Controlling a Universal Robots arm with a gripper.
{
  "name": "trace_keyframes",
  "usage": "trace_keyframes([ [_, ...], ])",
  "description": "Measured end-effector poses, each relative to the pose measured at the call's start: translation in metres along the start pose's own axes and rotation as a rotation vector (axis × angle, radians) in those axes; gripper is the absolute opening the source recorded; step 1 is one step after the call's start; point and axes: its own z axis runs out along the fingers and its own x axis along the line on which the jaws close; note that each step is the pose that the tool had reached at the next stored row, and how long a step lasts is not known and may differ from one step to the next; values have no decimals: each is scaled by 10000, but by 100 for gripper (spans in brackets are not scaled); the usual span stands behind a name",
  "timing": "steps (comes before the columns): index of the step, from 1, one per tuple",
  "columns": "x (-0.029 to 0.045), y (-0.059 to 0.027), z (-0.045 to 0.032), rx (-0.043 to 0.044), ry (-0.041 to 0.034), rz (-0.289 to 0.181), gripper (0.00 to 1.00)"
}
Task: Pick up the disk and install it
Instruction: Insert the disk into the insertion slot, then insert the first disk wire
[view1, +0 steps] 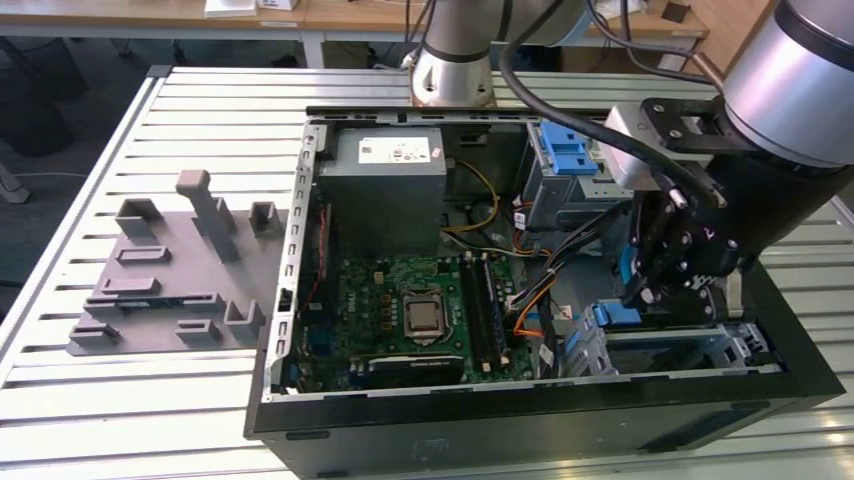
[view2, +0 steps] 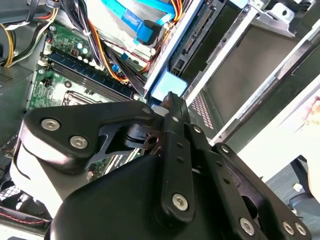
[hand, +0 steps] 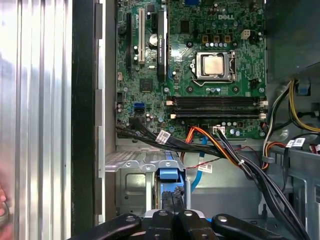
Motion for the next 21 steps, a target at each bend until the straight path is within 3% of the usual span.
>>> trace_keyframes([
  [14,0,-7,25,0,1,-1,11],
  [21,-1,-86,26,0,-1,0,11],
])
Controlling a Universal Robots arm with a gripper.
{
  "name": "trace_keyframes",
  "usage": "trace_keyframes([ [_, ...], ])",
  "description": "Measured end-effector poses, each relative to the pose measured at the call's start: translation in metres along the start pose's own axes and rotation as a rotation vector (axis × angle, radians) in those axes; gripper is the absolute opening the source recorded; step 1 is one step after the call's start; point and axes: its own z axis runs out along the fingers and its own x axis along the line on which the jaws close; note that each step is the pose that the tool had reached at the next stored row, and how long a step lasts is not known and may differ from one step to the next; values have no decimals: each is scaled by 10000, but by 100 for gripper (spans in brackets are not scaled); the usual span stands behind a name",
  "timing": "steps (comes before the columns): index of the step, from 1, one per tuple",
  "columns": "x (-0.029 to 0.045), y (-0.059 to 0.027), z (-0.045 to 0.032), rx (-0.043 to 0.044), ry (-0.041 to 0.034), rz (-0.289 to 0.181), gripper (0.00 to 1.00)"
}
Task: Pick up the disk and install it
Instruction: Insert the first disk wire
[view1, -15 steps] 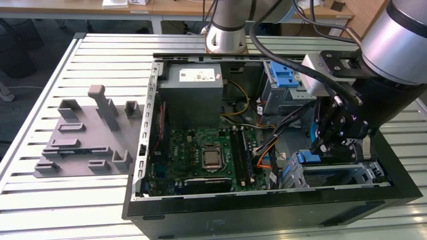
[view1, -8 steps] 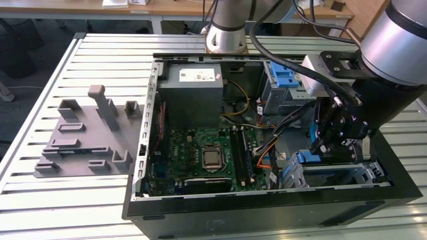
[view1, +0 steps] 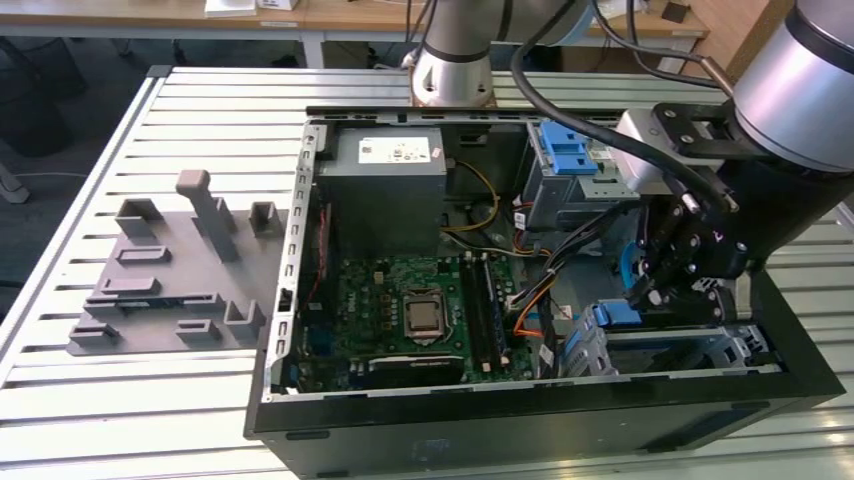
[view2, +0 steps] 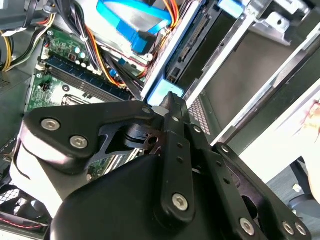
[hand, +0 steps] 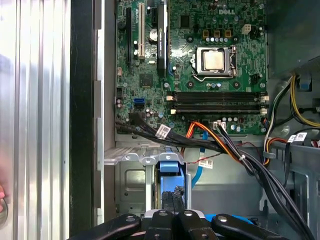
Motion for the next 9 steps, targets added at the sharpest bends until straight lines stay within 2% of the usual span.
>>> trace_keyframes([
  [9,-4,-189,-6,0,1,0,11],
])
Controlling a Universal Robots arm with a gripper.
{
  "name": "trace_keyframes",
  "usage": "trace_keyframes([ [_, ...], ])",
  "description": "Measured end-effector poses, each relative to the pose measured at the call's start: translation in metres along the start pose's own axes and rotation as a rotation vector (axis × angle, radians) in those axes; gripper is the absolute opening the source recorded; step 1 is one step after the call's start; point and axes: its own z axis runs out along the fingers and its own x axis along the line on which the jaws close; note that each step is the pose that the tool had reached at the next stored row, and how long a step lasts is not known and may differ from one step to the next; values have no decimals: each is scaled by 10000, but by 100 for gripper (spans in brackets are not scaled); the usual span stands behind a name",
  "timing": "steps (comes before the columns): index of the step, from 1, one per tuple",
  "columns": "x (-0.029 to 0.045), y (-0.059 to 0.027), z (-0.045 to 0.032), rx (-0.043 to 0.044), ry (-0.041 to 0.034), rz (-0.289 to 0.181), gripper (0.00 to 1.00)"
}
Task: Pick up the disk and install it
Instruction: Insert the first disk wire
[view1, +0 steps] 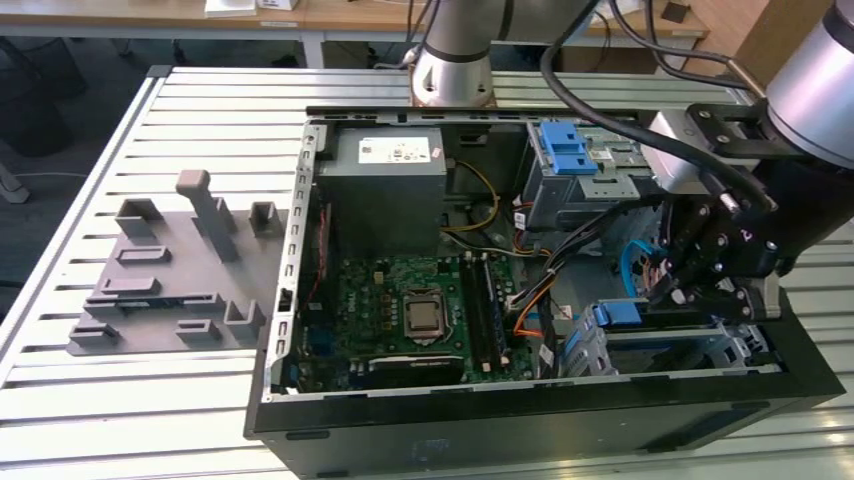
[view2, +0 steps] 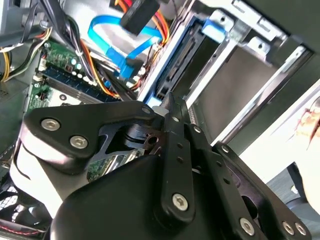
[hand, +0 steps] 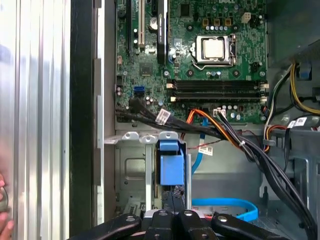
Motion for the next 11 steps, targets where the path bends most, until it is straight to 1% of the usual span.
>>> trace_keyframes([
  [2,-1,-41,-1,0,0,0,11],
  [8,-5,-200,-6,0,1,0,11],
  [9,-8,-218,-7,0,2,0,11],
  [11,-16,-227,-6,0,-1,0,11],
])
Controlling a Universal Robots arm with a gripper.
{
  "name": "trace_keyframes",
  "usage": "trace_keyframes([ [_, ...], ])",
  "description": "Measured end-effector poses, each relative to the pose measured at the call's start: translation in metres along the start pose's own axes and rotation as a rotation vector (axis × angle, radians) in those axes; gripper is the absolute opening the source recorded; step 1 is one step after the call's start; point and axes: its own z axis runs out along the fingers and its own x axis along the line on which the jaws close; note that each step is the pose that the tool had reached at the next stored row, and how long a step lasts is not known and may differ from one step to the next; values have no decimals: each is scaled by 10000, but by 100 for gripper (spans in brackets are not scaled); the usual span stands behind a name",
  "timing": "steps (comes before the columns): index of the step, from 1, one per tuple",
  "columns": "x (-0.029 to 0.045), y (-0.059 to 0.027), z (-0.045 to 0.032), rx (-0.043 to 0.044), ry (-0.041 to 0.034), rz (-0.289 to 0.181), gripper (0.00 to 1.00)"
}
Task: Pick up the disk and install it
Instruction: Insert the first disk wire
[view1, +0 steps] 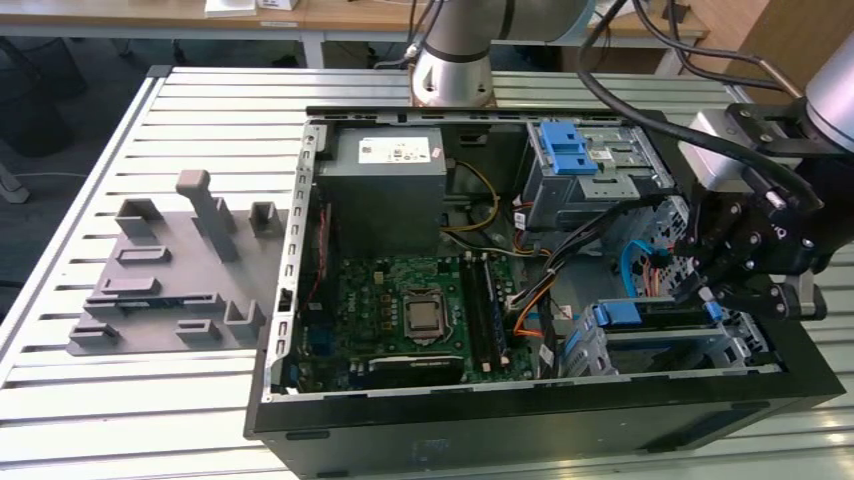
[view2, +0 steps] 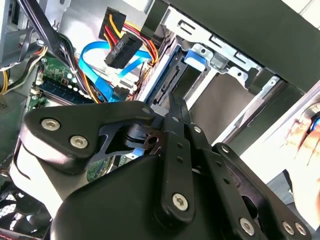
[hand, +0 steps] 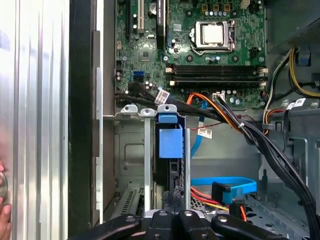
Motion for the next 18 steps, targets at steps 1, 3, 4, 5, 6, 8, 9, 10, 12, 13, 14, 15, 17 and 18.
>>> trace_keyframes([
  [1,-2,0,-1,0,2,1,11],
  [3,-2,0,-13,0,3,1,11],
  [4,-3,-1,-22,0,3,0,11],
  [5,-4,0,-30,0,4,0,11],
  [6,-6,0,-36,0,2,2,11],
  [8,-8,1,-51,0,3,13,11],
  [9,-8,1,-59,0,2,15,11],
  [10,-8,1,-70,0,2,19,11],
  [12,-9,-1,-80,0,4,35,11],
  [13,-10,-3,-83,0,6,51,11],
  [14,-12,-8,-88,1,12,67,11],
  [15,-16,-12,-92,1,17,83,11],
  [17,-22,-23,-93,1,17,87,11],
  [18,-22,-38,-94,1,17,87,11],
])
